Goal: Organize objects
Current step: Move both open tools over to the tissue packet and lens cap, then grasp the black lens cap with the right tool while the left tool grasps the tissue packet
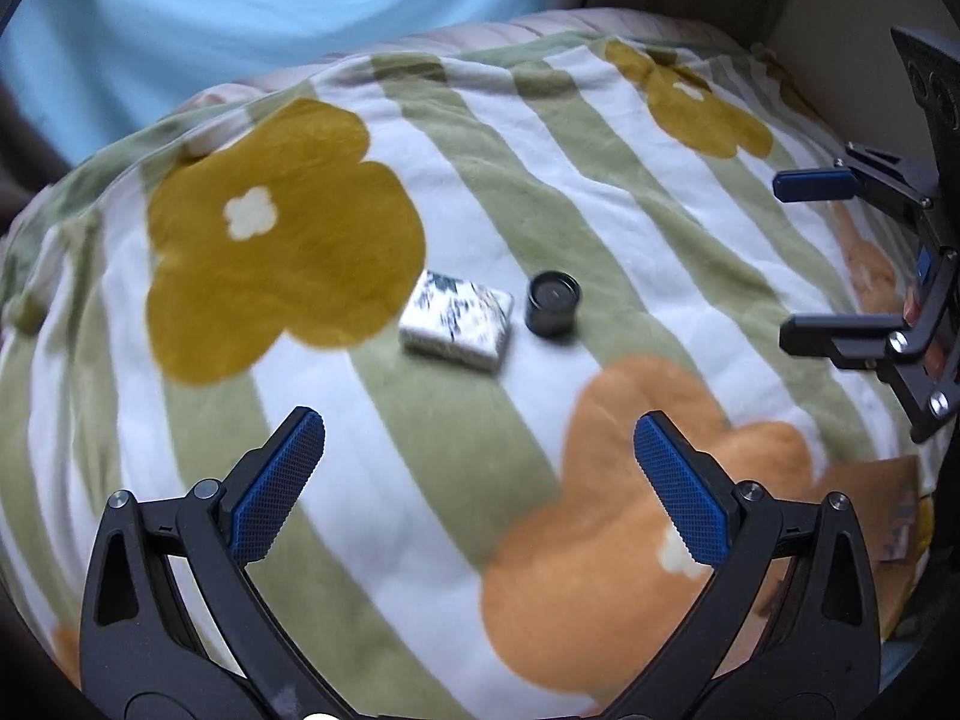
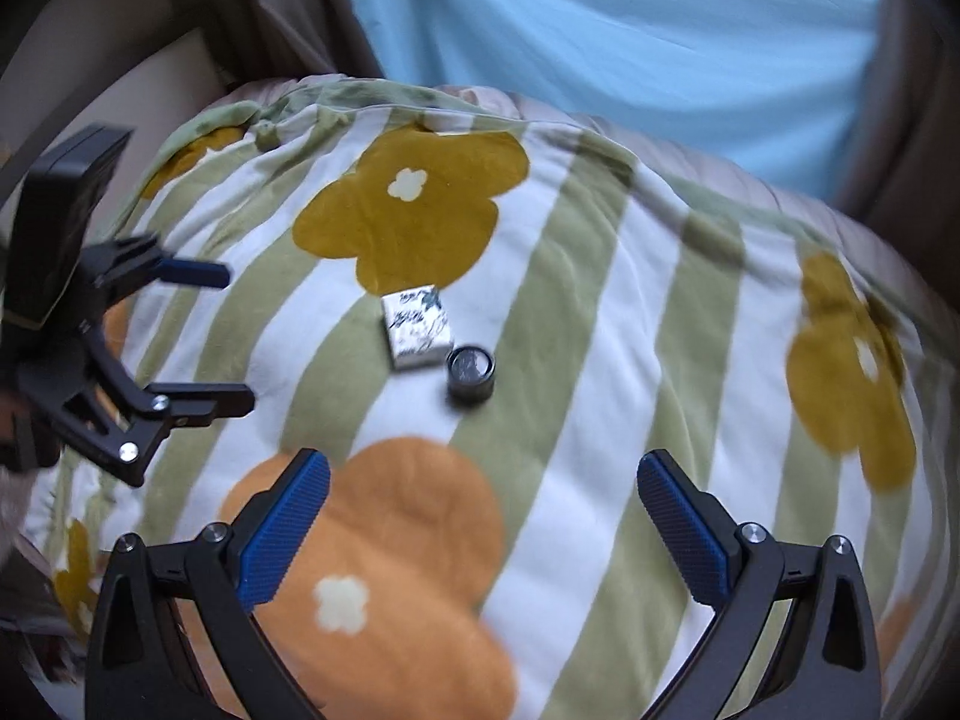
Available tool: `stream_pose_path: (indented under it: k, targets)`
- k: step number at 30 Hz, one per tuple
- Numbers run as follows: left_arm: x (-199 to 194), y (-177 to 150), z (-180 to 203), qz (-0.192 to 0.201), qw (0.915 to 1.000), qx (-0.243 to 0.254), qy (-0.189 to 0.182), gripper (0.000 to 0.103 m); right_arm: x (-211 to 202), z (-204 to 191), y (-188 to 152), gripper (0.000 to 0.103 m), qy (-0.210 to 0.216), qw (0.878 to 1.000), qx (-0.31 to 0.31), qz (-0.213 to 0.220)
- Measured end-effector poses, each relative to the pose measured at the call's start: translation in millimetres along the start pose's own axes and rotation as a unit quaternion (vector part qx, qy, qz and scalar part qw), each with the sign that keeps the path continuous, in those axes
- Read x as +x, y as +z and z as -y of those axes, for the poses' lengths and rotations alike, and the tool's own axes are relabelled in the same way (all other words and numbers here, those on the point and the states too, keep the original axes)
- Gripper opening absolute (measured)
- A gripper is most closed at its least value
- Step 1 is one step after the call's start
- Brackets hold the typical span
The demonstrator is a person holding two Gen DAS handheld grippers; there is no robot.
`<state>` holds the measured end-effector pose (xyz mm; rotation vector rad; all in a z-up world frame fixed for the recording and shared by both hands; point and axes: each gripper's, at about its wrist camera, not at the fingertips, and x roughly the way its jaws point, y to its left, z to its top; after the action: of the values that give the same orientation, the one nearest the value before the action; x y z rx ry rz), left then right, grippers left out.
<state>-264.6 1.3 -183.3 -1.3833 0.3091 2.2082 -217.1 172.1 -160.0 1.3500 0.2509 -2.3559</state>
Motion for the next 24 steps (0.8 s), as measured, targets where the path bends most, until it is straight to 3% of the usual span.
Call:
stream_pose_path:
  k: [4,6,11,14,18,22,24]
  targets:
    - [33.8,16.4,-5.7,-0.007,0.9998,0.017,0.0,0.103,31.1,7.5,8.5,0.1,0.028,0.999,-0.037,0.0]
    - [49.8,22.8,-7.3,-0.01,0.9997,0.024,0.0,0.103,48.7,9.5,10.3,0.091,0.039,0.998,-0.057,-0.009]
    - [82.5,30.3,-8.0,-0.019,0.999,0.04,-0.006,0.102,87.4,12.6,11.1,0.083,0.065,0.993,-0.091,-0.025]
    - [98.4,32.7,-11.4,-0.028,0.9988,0.037,-0.014,0.096,103.7,13.2,10.7,0.076,0.075,0.992,-0.103,-0.024]
    - [112.2,35.7,-15.3,-0.032,0.9985,0.034,-0.027,0.095,122.6,16.1,10.9,0.066,0.082,0.991,-0.104,-0.03]
    - [122.5,37.7,-15.5,-0.037,0.9981,0.037,-0.033,0.09,131.2,17.1,9.9,0.063,0.092,0.99,-0.106,-0.026]
    - [125.8,37.4,-16.2,-0.04,0.9978,0.037,-0.037,0.082,134.4,16.7,9.6,0.06,0.096,0.989,-0.108,-0.026]
